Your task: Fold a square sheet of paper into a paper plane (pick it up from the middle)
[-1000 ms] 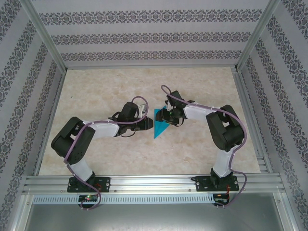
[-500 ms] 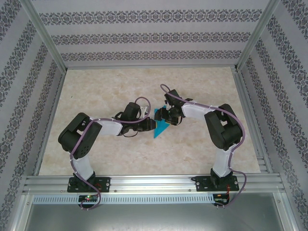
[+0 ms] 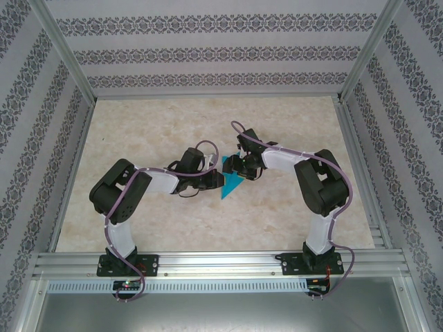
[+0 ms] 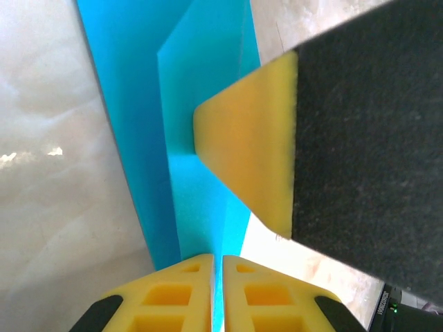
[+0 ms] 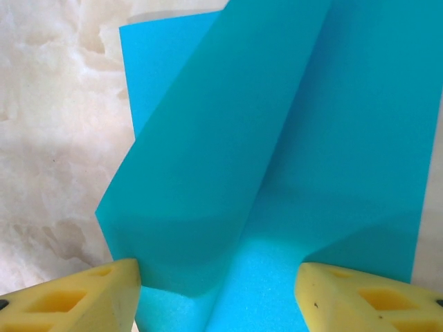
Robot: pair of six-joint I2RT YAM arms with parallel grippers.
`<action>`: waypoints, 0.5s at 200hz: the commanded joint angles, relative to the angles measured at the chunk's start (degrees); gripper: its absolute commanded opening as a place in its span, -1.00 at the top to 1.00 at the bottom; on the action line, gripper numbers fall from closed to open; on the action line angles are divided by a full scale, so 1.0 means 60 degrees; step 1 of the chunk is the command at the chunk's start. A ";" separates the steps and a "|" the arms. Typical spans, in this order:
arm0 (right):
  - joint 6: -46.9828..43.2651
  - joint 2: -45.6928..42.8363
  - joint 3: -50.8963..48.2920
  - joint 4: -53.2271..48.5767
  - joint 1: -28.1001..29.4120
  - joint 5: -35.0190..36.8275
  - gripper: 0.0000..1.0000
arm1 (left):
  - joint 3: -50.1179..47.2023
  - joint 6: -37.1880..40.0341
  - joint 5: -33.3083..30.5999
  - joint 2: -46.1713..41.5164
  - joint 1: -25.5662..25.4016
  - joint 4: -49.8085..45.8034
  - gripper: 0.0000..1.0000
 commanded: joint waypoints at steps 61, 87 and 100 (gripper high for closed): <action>-0.0146 0.0356 -0.0902 -0.0231 -0.0291 0.0431 -0.23 | 0.0361 0.0125 -0.0210 0.0447 0.0073 -0.0390 0.77; -0.0095 0.0358 -0.0922 -0.0245 -0.0324 0.0449 -0.19 | 0.0329 0.0157 -0.0273 0.0402 0.0075 -0.0450 0.77; -0.0051 0.0368 -0.0912 -0.0303 -0.0336 0.0519 -0.15 | 0.0337 0.0136 -0.0270 0.0401 0.0066 -0.0472 0.78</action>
